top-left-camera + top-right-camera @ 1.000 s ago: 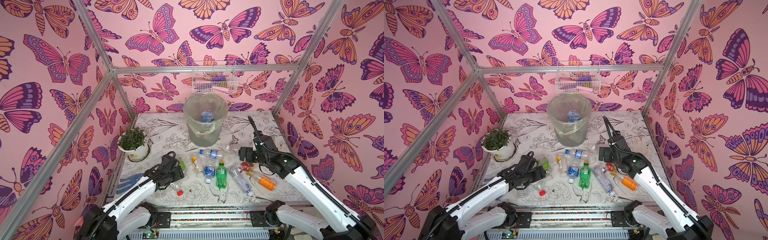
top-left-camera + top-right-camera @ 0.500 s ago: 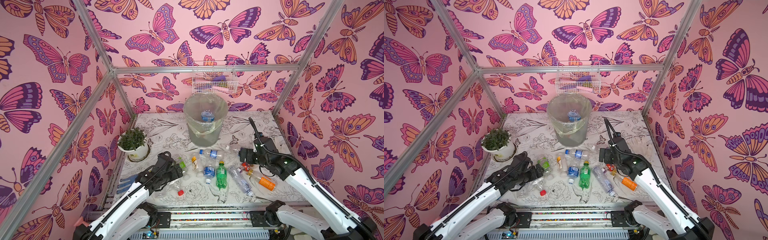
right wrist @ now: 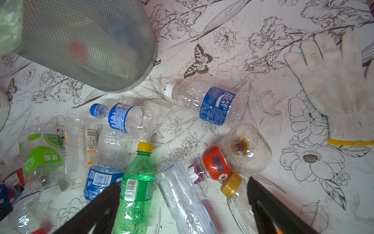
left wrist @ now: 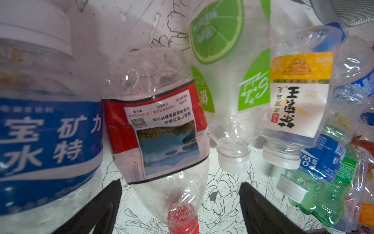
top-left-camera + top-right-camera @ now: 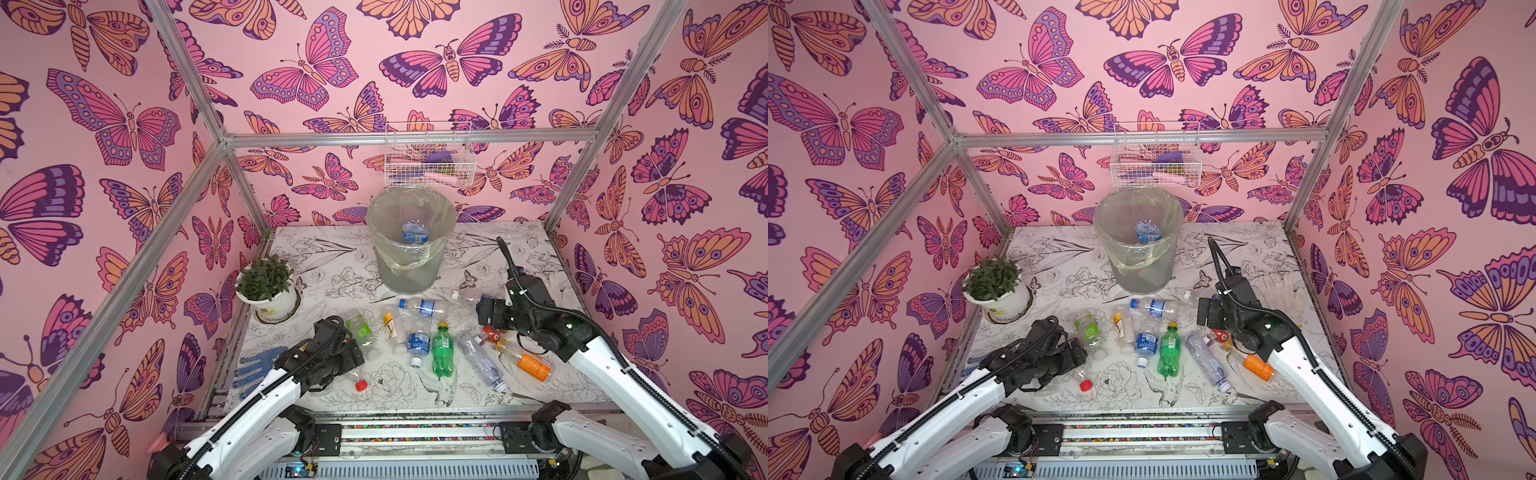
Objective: Throw the plastic bottles in the bin
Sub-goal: Move the plastic bottle to the bottom-left of the table, then pick up the plastic bottle from the bottom-left of the table.
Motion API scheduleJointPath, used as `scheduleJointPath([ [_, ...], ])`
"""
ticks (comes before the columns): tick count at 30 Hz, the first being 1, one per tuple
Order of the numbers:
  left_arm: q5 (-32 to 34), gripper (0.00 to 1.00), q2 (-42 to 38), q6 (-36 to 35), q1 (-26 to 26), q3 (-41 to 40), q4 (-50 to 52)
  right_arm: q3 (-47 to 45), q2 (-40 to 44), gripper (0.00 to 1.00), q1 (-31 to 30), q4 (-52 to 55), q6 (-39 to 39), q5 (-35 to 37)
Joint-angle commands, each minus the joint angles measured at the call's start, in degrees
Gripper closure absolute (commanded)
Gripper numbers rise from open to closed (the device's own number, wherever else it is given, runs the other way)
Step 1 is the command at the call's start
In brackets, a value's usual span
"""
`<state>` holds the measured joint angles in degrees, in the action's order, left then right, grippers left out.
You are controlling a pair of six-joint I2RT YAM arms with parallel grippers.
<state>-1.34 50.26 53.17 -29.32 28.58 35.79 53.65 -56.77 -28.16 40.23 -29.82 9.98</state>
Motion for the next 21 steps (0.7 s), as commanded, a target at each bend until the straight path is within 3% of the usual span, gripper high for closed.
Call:
scheduleJointPath([
  [1,-0.83,0.07,1.06,1.63,-0.21,-1.23,-1.16,-0.21,0.87,0.01,0.39,-0.32,-0.7,-0.05],
  [21,-2.49,0.08,9.47,1.64,-0.21,-1.85,-8.32,-0.74,1.14,0.01,0.39,-0.3,-1.0,0.38],
])
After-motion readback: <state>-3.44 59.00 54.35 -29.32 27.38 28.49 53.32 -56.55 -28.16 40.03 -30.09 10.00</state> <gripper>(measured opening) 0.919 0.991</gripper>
